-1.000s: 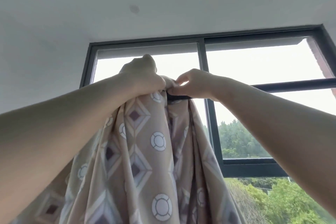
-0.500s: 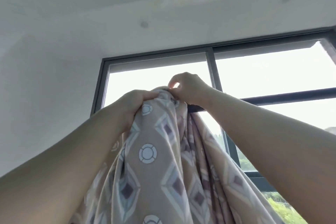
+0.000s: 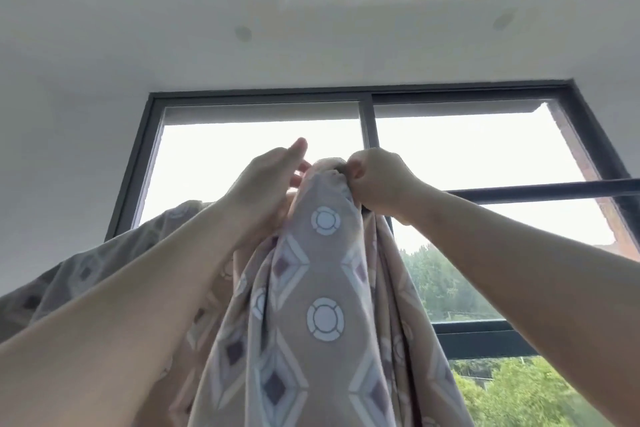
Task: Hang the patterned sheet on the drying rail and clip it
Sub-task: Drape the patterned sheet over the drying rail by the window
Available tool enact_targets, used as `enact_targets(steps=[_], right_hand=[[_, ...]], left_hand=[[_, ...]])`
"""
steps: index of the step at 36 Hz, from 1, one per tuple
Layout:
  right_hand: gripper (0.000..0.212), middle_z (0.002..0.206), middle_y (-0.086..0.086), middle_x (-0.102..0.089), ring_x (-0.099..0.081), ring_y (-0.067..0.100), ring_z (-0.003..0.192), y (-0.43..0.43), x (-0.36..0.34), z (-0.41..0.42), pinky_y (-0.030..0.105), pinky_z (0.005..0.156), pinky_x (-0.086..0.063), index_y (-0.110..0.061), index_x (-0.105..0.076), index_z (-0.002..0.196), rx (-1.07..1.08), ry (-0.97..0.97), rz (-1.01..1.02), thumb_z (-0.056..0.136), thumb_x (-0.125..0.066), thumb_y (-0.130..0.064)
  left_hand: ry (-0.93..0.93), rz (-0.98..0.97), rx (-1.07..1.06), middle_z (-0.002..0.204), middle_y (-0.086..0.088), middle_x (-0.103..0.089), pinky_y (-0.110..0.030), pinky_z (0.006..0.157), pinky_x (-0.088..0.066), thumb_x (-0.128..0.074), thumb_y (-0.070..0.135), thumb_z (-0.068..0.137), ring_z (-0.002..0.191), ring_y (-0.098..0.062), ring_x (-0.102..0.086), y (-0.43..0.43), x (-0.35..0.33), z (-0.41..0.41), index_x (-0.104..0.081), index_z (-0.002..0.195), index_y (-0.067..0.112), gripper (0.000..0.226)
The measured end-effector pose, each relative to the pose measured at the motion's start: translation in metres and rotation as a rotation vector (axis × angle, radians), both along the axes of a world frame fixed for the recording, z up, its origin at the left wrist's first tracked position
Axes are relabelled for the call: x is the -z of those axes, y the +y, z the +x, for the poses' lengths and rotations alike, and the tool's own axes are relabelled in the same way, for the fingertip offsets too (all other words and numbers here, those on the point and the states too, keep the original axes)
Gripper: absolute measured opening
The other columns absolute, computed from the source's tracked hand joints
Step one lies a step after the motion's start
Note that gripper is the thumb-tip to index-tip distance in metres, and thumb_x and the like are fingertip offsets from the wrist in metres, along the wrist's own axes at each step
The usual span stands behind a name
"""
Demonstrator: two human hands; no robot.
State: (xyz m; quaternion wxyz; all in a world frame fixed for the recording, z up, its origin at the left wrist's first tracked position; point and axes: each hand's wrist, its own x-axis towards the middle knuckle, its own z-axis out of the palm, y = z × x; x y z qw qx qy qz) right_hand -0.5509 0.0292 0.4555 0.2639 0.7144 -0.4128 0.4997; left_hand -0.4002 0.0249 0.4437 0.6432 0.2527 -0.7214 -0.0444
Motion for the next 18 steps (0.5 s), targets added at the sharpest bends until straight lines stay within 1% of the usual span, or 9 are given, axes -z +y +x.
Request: enact_targets(steps=[2,4,5,6,8,9,12,15,18], right_hand=[[0.024,0.079,0.017,-0.059,-0.055,0.028,0.076,0.001,0.001,-0.011,0.036,0.071,-0.049,0.010,-0.060,0.083,0.022,-0.037,-0.022,0.086,-0.043,-0.006],[0.025,0.080,0.020,-0.062,-0.059,0.032,0.077,0.002,0.003,-0.022,0.037,0.071,-0.050,0.011,-0.060,0.084,0.032,-0.094,-0.037,0.086,-0.043,-0.006],[0.025,0.081,0.022,-0.063,-0.061,0.034,0.078,0.003,0.003,-0.027,0.039,0.072,-0.051,0.010,-0.061,0.085,0.037,-0.123,-0.042,0.085,-0.042,-0.005],[0.025,0.082,0.022,-0.064,-0.063,0.035,0.080,0.003,0.004,-0.033,0.041,0.074,-0.053,0.009,-0.061,0.084,0.042,-0.149,-0.041,0.085,-0.041,-0.005],[0.023,0.078,0.018,-0.063,-0.063,0.036,0.082,0.003,0.005,-0.045,0.044,0.077,-0.054,0.003,-0.059,0.076,0.056,-0.192,-0.034,0.084,-0.040,-0.006],[0.022,0.076,0.015,-0.062,-0.062,0.035,0.083,0.003,0.006,-0.051,0.044,0.079,-0.053,0.000,-0.059,0.074,0.067,-0.215,-0.033,0.084,-0.041,-0.007],[0.016,0.081,0.013,-0.066,-0.062,0.031,0.085,0.003,0.007,-0.070,0.045,0.086,-0.051,-0.002,-0.063,0.081,0.088,-0.280,-0.026,0.082,-0.049,-0.010],[0.010,0.077,0.007,-0.065,-0.062,0.028,0.087,0.004,0.007,-0.087,0.047,0.089,-0.049,-0.010,-0.060,0.072,0.088,-0.333,-0.007,0.081,-0.055,-0.013],[0.015,0.072,0.001,-0.060,-0.062,0.028,0.088,0.006,0.006,-0.106,0.048,0.089,-0.049,-0.016,-0.056,0.066,0.095,-0.395,0.011,0.080,-0.055,-0.010]], left_hand=[[-0.058,-0.040,-0.182,0.102,0.000,-0.061,-0.029,0.079,-0.042,-0.029,0.041,0.099,0.096,-0.018,-0.054,-0.011,0.000,0.003,-0.057,0.103,0.015,0.039],[-0.195,0.028,-0.489,0.118,-0.001,-0.055,-0.034,0.090,-0.037,-0.025,0.044,0.098,0.111,-0.023,-0.049,-0.021,0.002,0.004,-0.051,0.121,0.018,0.043],[-0.280,0.068,-0.636,0.123,-0.004,-0.055,-0.037,0.097,-0.034,-0.022,0.046,0.098,0.116,-0.025,-0.048,-0.025,0.003,0.003,-0.049,0.126,0.018,0.048],[-0.341,0.083,-0.750,0.126,-0.006,-0.055,-0.040,0.103,-0.029,-0.019,0.047,0.098,0.119,-0.026,-0.047,-0.028,0.005,0.000,-0.050,0.127,0.018,0.052],[-0.373,0.063,-0.899,0.126,-0.007,-0.057,-0.044,0.105,-0.020,-0.015,0.047,0.098,0.120,-0.026,-0.046,-0.027,0.007,-0.007,-0.052,0.127,0.017,0.056],[-0.366,0.046,-0.934,0.126,-0.007,-0.057,-0.044,0.105,-0.019,-0.014,0.047,0.098,0.120,-0.025,-0.047,-0.027,0.008,-0.011,-0.052,0.126,0.016,0.057],[-0.347,0.021,-0.965,0.122,-0.009,-0.059,-0.044,0.103,-0.020,-0.014,0.046,0.098,0.118,-0.026,-0.048,-0.028,0.010,-0.021,-0.055,0.122,0.016,0.057],[-0.326,0.016,-0.952,0.119,-0.010,-0.060,-0.044,0.102,-0.020,-0.016,0.045,0.098,0.116,-0.027,-0.048,-0.029,0.010,-0.029,-0.058,0.119,0.016,0.055],[-0.277,0.010,-0.916,0.118,-0.010,-0.062,-0.043,0.102,-0.020,-0.022,0.043,0.098,0.115,-0.028,-0.049,-0.029,0.009,-0.034,-0.060,0.118,0.019,0.049]])
